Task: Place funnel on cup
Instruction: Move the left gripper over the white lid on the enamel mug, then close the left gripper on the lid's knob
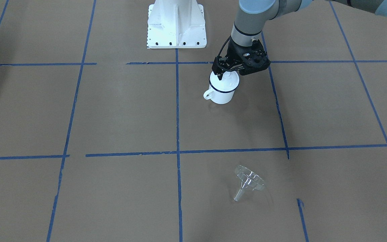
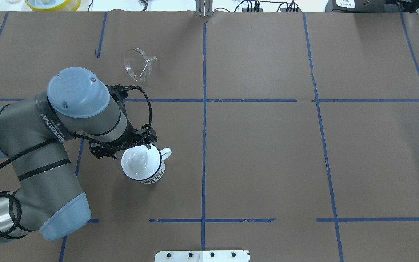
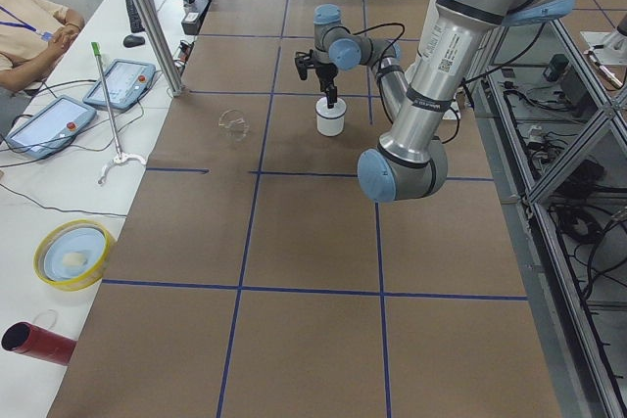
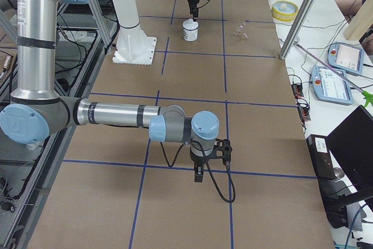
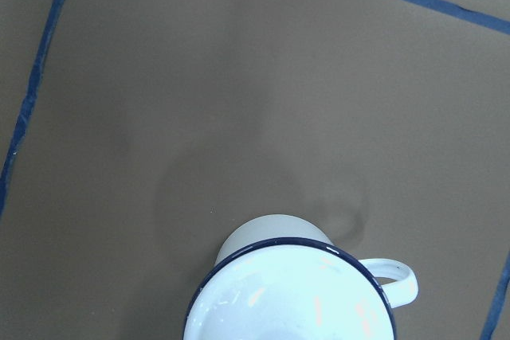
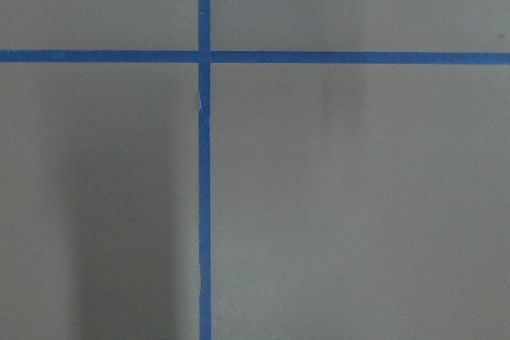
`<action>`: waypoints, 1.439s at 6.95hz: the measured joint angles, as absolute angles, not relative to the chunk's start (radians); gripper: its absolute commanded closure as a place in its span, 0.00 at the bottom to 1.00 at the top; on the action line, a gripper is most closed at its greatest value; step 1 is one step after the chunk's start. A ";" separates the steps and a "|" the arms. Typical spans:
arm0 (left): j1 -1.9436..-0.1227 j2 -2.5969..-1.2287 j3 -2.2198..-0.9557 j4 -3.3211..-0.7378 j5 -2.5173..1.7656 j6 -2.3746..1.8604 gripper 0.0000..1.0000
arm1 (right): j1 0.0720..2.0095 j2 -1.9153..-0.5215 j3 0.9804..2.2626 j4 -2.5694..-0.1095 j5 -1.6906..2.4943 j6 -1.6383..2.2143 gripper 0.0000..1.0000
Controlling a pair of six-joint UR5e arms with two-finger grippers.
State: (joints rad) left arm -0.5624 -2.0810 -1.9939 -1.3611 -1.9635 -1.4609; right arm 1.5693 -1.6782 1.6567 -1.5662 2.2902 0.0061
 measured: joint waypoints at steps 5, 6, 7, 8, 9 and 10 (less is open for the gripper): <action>-0.554 -2.081 -1.991 -1.364 -1.974 -1.464 0.24 | 1.569 -1.678 1.657 -1.566 2.290 0.006 0.00; -0.552 -2.082 -1.990 -1.366 -1.974 -1.464 0.24 | 1.569 -1.678 1.657 -1.566 2.290 0.006 0.00; -0.546 -2.083 -1.988 -1.366 -1.974 -1.464 0.30 | 1.569 -1.678 1.657 -1.566 2.290 0.006 0.00; -0.536 -2.084 -1.984 -1.367 -1.974 -1.465 0.47 | 1.569 -1.678 1.657 -1.566 2.290 0.006 0.00; -0.529 -2.084 -1.984 -1.367 -1.974 -1.465 0.84 | 1.569 -1.678 1.657 -1.566 2.290 0.006 0.00; -0.526 -2.085 -1.987 -1.367 -1.974 -1.465 1.00 | 1.569 -1.678 1.657 -1.566 2.290 0.006 0.00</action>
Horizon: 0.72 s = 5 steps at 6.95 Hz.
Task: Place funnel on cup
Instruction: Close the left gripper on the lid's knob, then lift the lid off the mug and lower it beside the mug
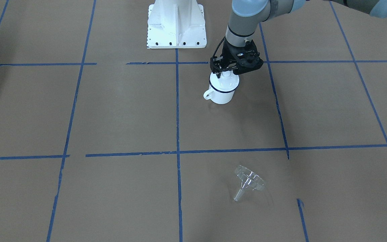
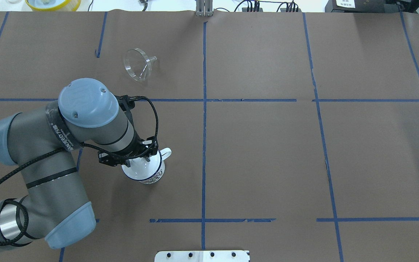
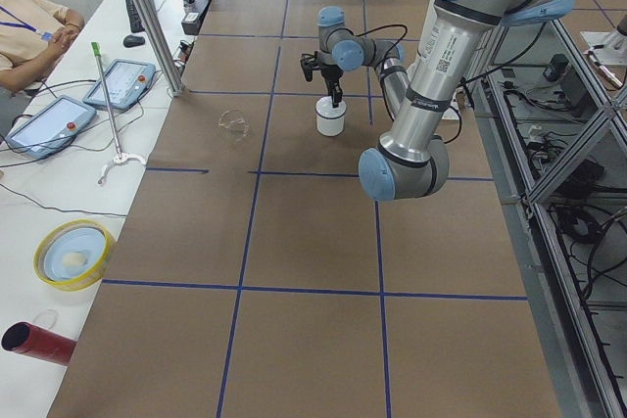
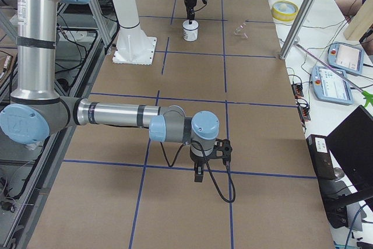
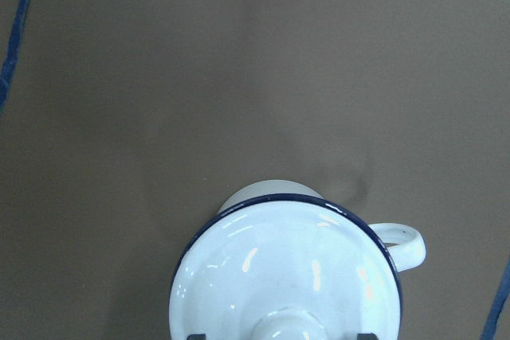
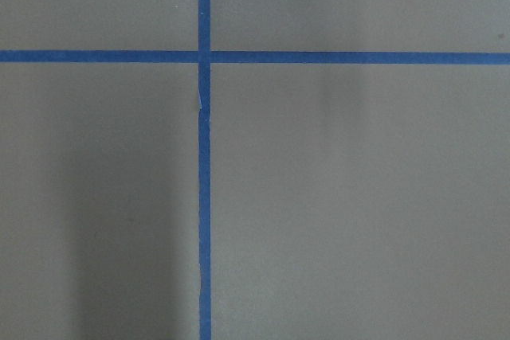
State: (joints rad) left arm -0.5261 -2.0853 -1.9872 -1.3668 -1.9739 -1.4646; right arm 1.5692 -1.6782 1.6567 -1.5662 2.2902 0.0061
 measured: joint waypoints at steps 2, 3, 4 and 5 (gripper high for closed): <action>-0.525 -2.085 -1.993 -1.364 -1.973 -1.464 1.00 | 1.569 -1.678 1.657 -1.566 2.290 0.006 0.00; -0.524 -2.086 -1.996 -1.364 -1.973 -1.463 1.00 | 1.569 -1.678 1.657 -1.566 2.290 0.006 0.00; -0.525 -2.087 -2.003 -1.363 -1.972 -1.463 1.00 | 1.569 -1.678 1.657 -1.566 2.290 0.006 0.00; -0.528 -2.087 -2.019 -1.361 -1.971 -1.464 1.00 | 1.569 -1.678 1.657 -1.566 2.290 0.006 0.00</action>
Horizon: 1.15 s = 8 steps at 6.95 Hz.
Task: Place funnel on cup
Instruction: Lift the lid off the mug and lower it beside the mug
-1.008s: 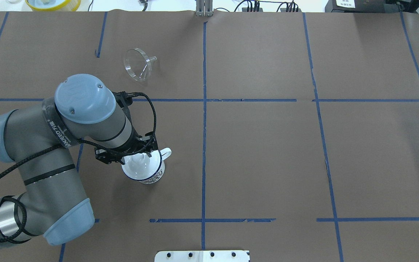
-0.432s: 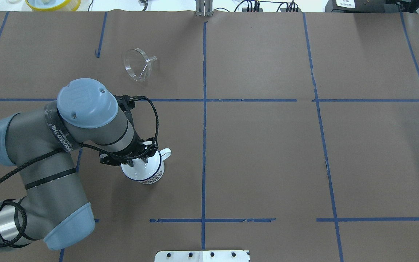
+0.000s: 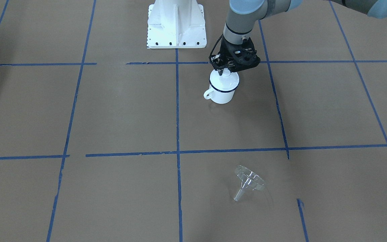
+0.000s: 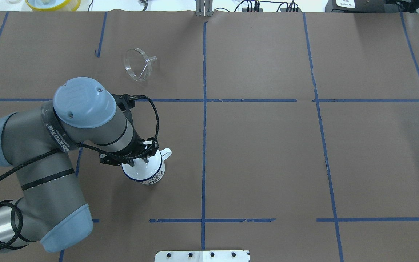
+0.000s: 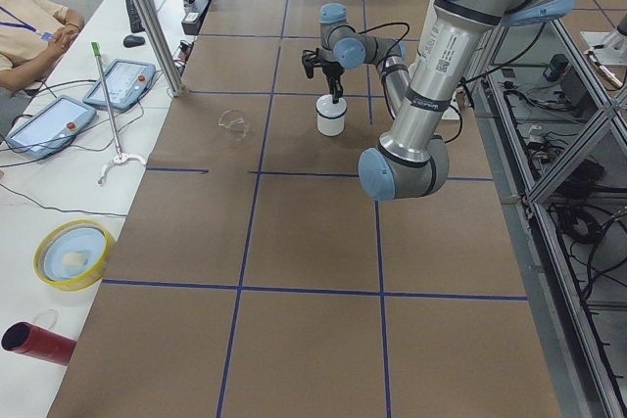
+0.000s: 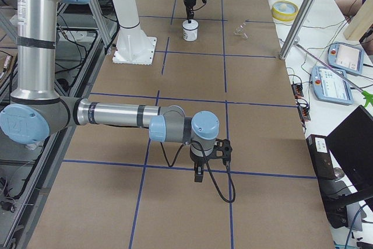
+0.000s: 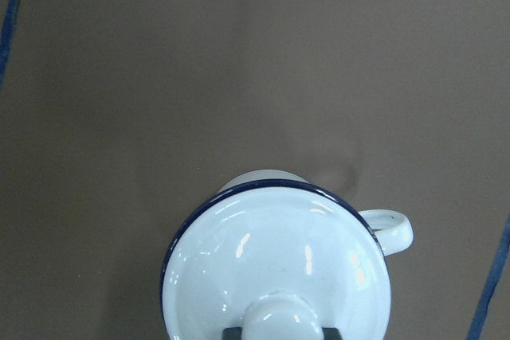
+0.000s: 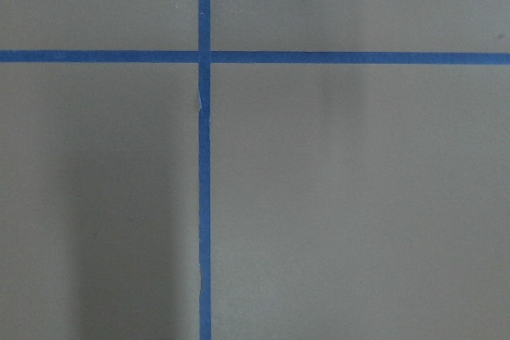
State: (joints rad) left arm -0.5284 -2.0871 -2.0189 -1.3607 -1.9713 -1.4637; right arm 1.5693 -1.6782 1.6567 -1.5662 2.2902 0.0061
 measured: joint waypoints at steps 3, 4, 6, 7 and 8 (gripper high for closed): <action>-0.602 -2.083 -2.117 -1.333 -1.970 -1.477 1.00 | 1.569 -1.678 1.657 -1.566 2.290 0.006 0.00; -0.635 -2.062 -2.152 -1.329 -1.969 -1.479 1.00 | 1.569 -1.678 1.657 -1.566 2.290 0.006 0.00; -0.663 -1.946 -2.220 -1.336 -1.969 -1.417 1.00 | 1.569 -1.678 1.656 -1.566 2.290 0.006 0.00; -0.664 -1.867 -2.235 -1.370 -1.968 -1.392 1.00 | 1.569 -1.678 1.656 -1.566 2.290 0.006 0.00; -0.659 -1.785 -2.231 -1.444 -1.969 -1.388 1.00 | 1.569 -1.678 1.656 -1.566 2.290 0.006 0.00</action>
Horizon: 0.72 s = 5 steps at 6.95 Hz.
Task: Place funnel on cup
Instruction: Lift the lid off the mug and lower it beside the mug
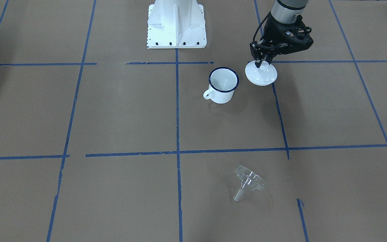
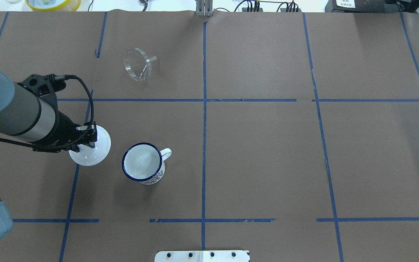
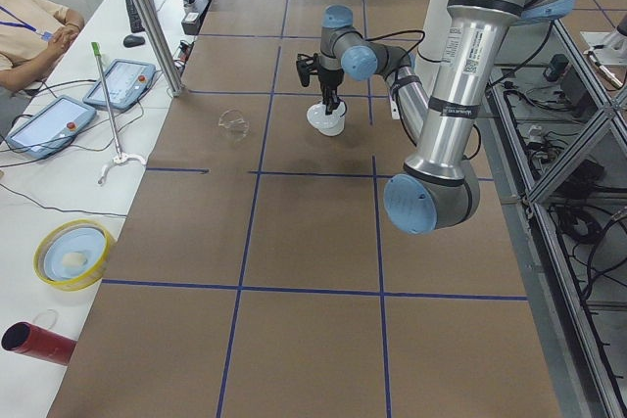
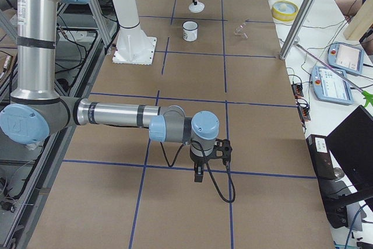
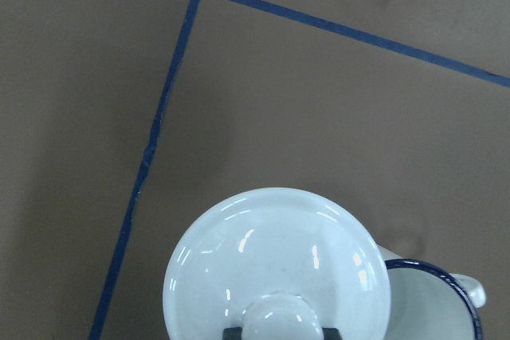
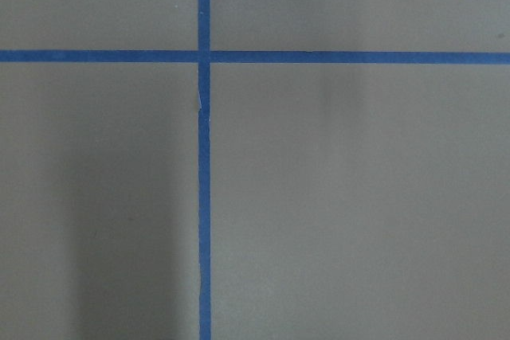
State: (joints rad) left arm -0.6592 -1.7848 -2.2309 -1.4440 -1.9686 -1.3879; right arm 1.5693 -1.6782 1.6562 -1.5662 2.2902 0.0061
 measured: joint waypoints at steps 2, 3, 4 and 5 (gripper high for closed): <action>-0.634 -1.694 -2.145 -1.607 -1.972 -1.408 1.00 | 1.569 -1.678 1.657 -1.566 2.290 0.006 0.00; -0.615 -1.683 -2.085 -1.678 -1.974 -1.426 1.00 | 1.569 -1.678 1.657 -1.566 2.290 0.006 0.00; -0.589 -1.679 -2.034 -1.739 -1.974 -1.447 1.00 | 1.569 -1.678 1.657 -1.566 2.290 0.006 0.00; -0.566 -1.677 -1.996 -1.783 -1.973 -1.465 1.00 | 1.569 -1.678 1.657 -1.566 2.290 0.006 0.00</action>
